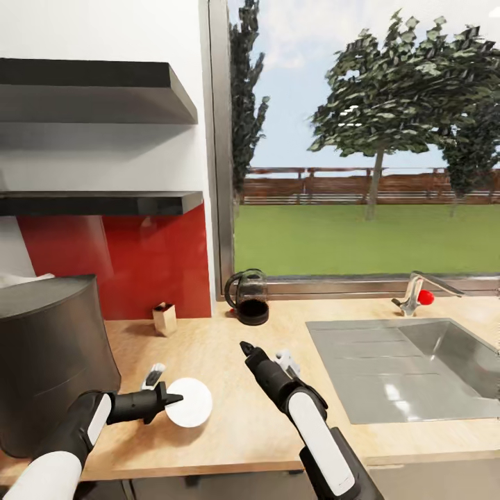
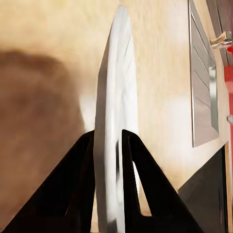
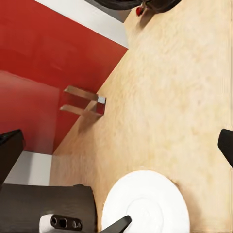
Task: Set up a coffee station on the kitchen countertop: keep the coffee maker on the countertop, move the bottle of coffee from the kitchen shelf to the counter next to the coffee maker, place a paper coffee filter on top of the coffee maker, put the saucer next to the coffee maker with the coffee cup on the saucer, and place the electric kettle next to the coffee maker.
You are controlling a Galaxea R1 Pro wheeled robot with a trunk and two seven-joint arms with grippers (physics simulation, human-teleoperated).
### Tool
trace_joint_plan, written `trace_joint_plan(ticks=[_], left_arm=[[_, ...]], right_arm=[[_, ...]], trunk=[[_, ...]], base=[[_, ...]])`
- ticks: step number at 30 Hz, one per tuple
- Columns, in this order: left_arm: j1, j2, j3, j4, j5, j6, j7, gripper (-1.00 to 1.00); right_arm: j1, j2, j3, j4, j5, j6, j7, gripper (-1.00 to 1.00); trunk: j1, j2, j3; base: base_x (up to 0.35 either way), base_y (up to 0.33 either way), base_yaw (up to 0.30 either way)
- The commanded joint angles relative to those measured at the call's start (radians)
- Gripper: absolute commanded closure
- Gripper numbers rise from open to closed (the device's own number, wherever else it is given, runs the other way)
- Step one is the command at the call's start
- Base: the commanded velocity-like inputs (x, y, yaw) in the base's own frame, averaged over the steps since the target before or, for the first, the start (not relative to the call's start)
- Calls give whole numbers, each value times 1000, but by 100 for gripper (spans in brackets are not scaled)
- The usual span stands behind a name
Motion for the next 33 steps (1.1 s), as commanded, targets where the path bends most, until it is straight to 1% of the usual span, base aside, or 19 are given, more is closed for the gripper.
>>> trace_joint_plan(ticks=[1, 10, 11, 12, 13, 16, 17, 18, 19, 20, 21, 22, 25, 27, 31, 32, 33], left_arm=[[0, 0, 1, 0, 6, 7, 4, 100], [2, 0, 1, 0, 7, 4, 3, 100], [3, 0, 1, 0, 8, 1, -5, 100], [5, 0, -2, 0, 10, -1, -34, 100], [6, 0, -6, 0, 11, -4, -82, 100], [7, 5, -11, 0, 7, -9, -192, 100], [8, 11, -13, -2, 6, -10, -238, 100], [9, 19, -13, -5, 6, -10, -265, 100], [10, 36, -13, -10, 5, -11, -300, 100], [11, 52, -14, -12, 5, -11, -320, 100], [11, 74, -14, -14, 5, -11, -344, 100], [13, 94, -14, -14, 5, -11, -362, 100], [27, 116, -13, -15, 4, -11, -381, 100], [38, 120, -14, -15, 3, -12, -386, 100], [43, 115, -13, -15, 4, -12, -390, 100], [44, 113, -14, -15, 6, -12, -390, 100], [43, 114, -9, -15, 10, -11, -390, 100]], right_arm=[[0, 0, 0, -2, -4, 3, -6, -100], [0, 0, 1, -2, -4, 3, -6, -100], [0, 0, 1, -2, -4, 3, -6, -100], [0, 0, 2, -2, -4, 3, -6, -100], [0, 0, 2, -2, -3, 3, -6, -100], [0, 0, 3, -2, -3, 3, -6, -100], [0, 0, 3, -2, -3, 3, -6, -100], [0, 0, 3, -2, -3, 3, -6, -100], [0, 0, 3, -2, -3, 3, -6, -100], [0, 0, 4, -2, -2, 3, -6, -100], [0, 0, 5, -2, -2, 3, -6, -100], [0, 0, 5, -2, -2, 3, -6, -100], [0, 0, 6, -1, -1, 3, -6, -100], [0, 0, 7, -1, 0, 3, -6, -100], [0, 0, 9, 7, 2, 3, -6, -100], [0, 0, 13, 32, 5, 3, -4, -100], [0, -4, 51, 83, 32, 3, -2, -100]], trunk=[[0, -1, 0], [0, -1, 0], [0, -1, 0], [0, -1, 0], [0, -1, 0], [0, -1, 0], [0, -1, 0], [0, -1, 0], [0, -1, 0], [0, -1, 0], [0, -1, 0], [0, -1, 0], [0, -1, 0], [0, -1, 0], [0, -1, 0], [0, -1, 0], [0, -1, 0]], base=[[-327, 64, 0], [-333, 99, 0], [-334, 117, 0], [-334, 117, 0], [-334, 117, 0], [-334, 117, 0], [-335, 117, 0], [-335, 117, 0], [-334, 116, 0], [-334, 116, 0], [-334, 115, 0], [-334, 115, 0], [-334, 115, 0], [-332, 132, 0], [-250, 141, 0], [-65, 41, 0], [-17, 11, 0]])
